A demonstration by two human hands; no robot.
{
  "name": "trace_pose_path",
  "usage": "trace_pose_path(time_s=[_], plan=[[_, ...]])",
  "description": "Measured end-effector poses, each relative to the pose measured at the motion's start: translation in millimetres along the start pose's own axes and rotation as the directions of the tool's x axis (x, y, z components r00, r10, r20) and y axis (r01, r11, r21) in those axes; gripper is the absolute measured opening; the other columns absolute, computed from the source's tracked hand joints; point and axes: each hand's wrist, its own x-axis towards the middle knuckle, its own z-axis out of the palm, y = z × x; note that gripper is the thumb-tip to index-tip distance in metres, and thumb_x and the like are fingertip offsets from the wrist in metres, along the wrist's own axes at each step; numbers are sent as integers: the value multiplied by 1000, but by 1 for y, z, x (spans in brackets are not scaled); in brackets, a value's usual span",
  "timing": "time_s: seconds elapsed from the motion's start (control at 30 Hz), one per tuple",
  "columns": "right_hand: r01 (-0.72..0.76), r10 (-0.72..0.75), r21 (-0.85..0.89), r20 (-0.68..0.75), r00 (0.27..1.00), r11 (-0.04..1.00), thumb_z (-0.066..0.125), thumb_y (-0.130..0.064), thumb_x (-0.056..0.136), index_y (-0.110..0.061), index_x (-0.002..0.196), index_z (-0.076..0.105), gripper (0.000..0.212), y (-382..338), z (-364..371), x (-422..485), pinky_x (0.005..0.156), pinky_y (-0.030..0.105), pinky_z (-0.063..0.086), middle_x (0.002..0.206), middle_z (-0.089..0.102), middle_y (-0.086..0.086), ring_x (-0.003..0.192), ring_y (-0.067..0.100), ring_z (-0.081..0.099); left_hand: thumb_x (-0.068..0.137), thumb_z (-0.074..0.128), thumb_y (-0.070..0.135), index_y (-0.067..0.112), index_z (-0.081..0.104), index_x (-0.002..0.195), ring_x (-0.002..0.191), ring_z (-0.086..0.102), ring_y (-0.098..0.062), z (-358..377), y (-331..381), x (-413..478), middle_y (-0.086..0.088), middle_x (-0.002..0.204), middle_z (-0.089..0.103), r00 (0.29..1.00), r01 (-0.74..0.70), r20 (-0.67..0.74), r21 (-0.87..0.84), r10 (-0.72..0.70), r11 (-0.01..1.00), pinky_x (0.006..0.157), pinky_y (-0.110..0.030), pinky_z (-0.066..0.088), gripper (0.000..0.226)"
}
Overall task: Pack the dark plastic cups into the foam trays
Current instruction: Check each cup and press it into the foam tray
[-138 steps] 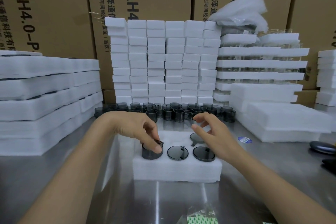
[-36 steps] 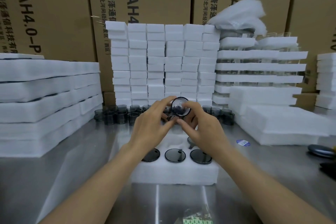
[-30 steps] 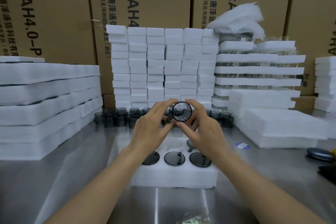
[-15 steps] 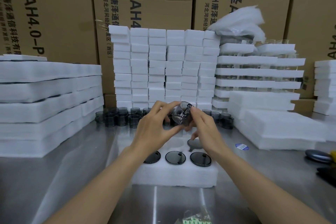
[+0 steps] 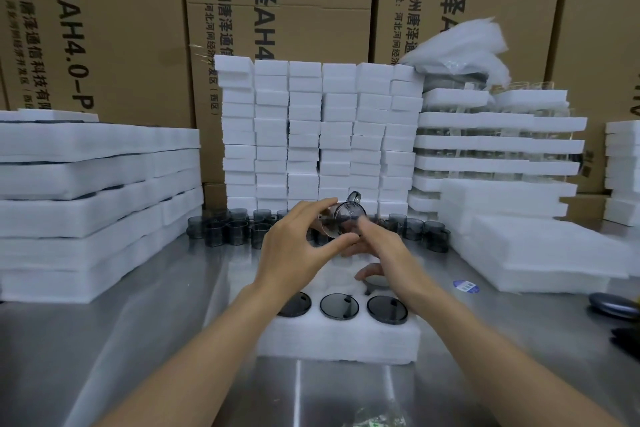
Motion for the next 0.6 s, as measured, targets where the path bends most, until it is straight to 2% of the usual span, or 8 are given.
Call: trace_pose_path(time_s=[0.07,0.13,0.2,0.3,0.33,0.43,0.5,0.6], plan=[[57,-57,2,-10,998,998,60,-50,104,-16,116,71,38,2,-1,1,73,37,64,108,77,-1,111,16,72,84,75,73,44,61,140,103,71,-1,1,-2,0,25,123,67,1000,17,15,-11,-17,1000,90,-36,59,64],[74,-71,48,-61,996,996,69,-35,102,-23,126,70,27,3,-2,2,74,36,64,109,77,-9,110,12,72,85,76,70,50,52,144,107,69,1,3,-2,0,27,128,65,997,35,63,1,-35,999,92,-39,59,67],[100,-97,24,-118,988,995,75,-21,98,-32,131,68,35,3,-1,3,75,34,64,115,77,-14,111,8,71,85,77,65,56,39,150,111,68,3,4,-2,-1,27,130,65,990,49,128,9,-50,999,93,-40,59,75],[143,-171,-155,-185,968,978,83,-20,90,-36,136,64,52,6,2,2,84,21,58,124,71,-17,112,4,67,86,77,60,63,28,153,114,65,3,3,-4,-1,25,129,65,983,57,172,22,-60,998,92,-36,58,83],[159,-202,-213,-196,960,964,84,-22,89,-37,136,63,54,7,2,2,86,19,56,126,68,-18,113,3,65,86,77,60,63,31,152,114,64,3,3,-5,-1,26,127,65,984,53,171,29,-58,998,91,-35,58,80],[234,-308,-335,-189,932,913,83,-22,90,-37,137,61,54,5,4,-2,89,22,54,125,65,-16,116,6,62,82,71,65,54,51,140,116,61,3,3,-7,-1,27,126,62,986,30,163,58,-39,998,94,-37,58,63],[298,-382,-398,-149,912,868,81,-18,91,-34,137,61,53,3,6,-6,95,24,51,119,66,-14,116,10,63,80,75,65,48,57,137,115,61,2,4,-10,-1,26,125,62,982,29,187,56,-39,998,96,-37,57,62],[321,-398,-401,-124,909,858,80,-18,92,-33,137,61,51,-1,10,-8,97,24,49,119,65,-17,117,11,62,79,85,60,48,58,138,113,60,6,6,-15,-1,26,119,62,976,57,208,19,-59,998,97,-30,54,67]])
